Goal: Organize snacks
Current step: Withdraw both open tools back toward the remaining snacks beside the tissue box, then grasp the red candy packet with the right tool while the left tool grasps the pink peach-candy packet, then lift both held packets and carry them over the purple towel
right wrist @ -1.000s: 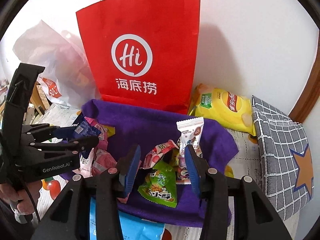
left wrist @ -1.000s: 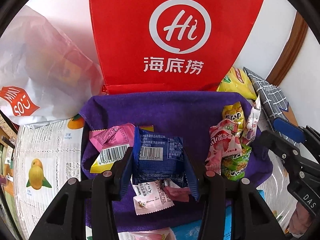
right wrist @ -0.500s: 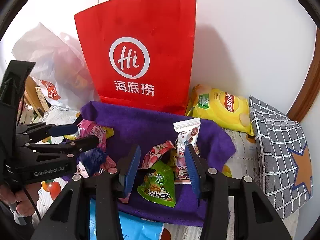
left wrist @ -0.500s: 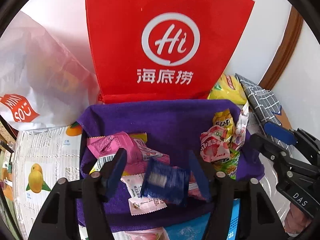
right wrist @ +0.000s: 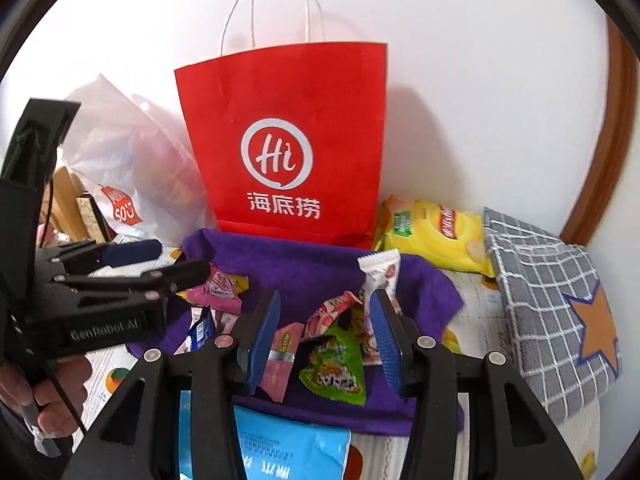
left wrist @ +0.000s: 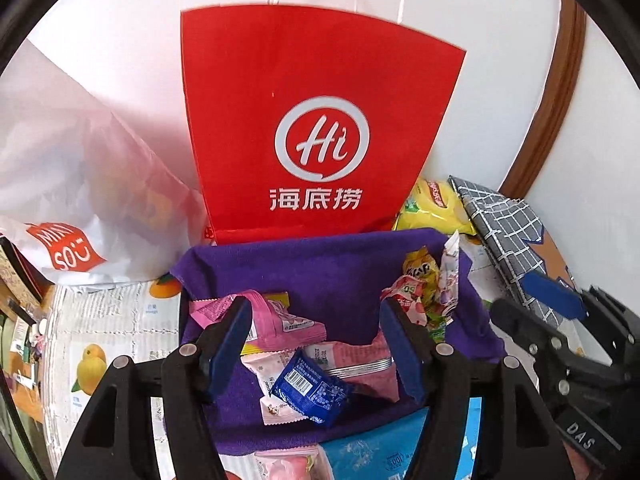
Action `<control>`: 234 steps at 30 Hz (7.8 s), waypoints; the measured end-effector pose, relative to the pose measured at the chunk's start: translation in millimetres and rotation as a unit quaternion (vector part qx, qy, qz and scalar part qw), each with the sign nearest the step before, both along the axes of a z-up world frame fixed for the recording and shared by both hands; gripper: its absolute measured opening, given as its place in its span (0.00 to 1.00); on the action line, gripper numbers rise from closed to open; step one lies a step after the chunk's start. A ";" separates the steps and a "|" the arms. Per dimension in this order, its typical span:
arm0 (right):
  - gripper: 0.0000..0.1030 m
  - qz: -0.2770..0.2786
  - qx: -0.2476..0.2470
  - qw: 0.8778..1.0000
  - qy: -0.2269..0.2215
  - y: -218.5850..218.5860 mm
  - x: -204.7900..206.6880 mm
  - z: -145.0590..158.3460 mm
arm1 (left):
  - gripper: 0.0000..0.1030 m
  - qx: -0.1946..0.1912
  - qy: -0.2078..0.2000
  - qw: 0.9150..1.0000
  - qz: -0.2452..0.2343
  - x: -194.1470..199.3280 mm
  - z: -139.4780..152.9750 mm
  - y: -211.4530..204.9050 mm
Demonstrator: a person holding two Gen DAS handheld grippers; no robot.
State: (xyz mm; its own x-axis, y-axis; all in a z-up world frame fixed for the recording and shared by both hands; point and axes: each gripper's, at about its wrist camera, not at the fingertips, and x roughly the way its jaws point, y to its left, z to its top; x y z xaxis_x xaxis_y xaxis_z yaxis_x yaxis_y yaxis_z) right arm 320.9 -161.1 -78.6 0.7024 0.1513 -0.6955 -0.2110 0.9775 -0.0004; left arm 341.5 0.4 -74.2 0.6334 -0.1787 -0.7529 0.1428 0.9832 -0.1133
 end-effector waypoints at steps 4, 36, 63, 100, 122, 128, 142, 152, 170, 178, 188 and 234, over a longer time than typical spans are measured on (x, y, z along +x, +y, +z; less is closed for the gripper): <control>0.45 -0.014 -0.005 1.000 -0.001 -0.4 -22.9 10.8 | 0.63 -0.003 -0.011 1.000 0.001 -9.9 16.9 4.3; 0.42 0.075 0.010 0.989 0.124 128.9 -141.5 -85.2 | 0.64 -0.006 0.046 0.994 0.099 -151.0 -46.3 146.0; 0.42 0.073 -0.040 0.986 0.141 158.5 -126.7 -126.7 | 0.64 -0.006 0.071 0.992 0.100 -156.0 -74.1 164.8; 0.41 -0.032 -0.012 0.992 0.122 -48.2 -183.0 -111.8 | 0.60 -0.006 0.115 0.993 0.023 -86.7 -107.6 36.6; 0.41 -0.043 -0.014 0.995 0.094 -60.4 -172.1 -103.1 | 0.31 -0.023 0.123 0.992 0.005 -154.4 -97.7 63.6; 0.41 -0.040 0.002 0.994 0.104 -62.9 -174.0 -109.0 | 0.32 0.004 0.137 0.991 -0.005 -185.0 -108.8 58.9; 0.42 -0.037 0.016 0.993 0.109 -69.1 -154.7 -130.5 | 0.38 0.079 0.074 0.994 0.003 -188.8 -122.9 29.3; 0.42 -0.030 -0.004 0.996 0.081 -68.4 -144.5 -134.3 | 0.38 0.072 0.017 0.997 0.020 -195.4 -126.0 26.7; 0.46 -0.026 -0.011 0.996 0.083 -65.9 -143.7 -135.6 | 0.38 0.065 0.018 0.997 0.022 -196.2 -126.9 27.2; 0.46 -0.025 -0.016 0.996 0.082 -65.4 -143.4 -135.6 | 0.39 0.064 0.018 0.998 0.022 -196.2 -126.8 27.1; 0.45 -0.026 -0.015 0.996 0.081 -65.3 -143.7 -135.6 | 0.39 0.063 0.018 0.998 0.022 -196.0 -126.9 27.9; 0.42 -0.060 -0.003 0.998 0.018 -73.7 -202.7 -62.4 | 0.36 0.023 -0.006 1.000 0.019 -239.1 -61.7 8.2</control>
State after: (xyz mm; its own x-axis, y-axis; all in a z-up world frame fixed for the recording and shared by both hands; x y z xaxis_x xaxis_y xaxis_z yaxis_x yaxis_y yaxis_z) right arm 118.2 -234.8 -141.0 0.6897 0.0631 -0.7214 -0.0924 0.9957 -0.0013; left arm 102.4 8.6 -135.9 0.6474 -0.1204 -0.7526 0.1060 0.9921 -0.0675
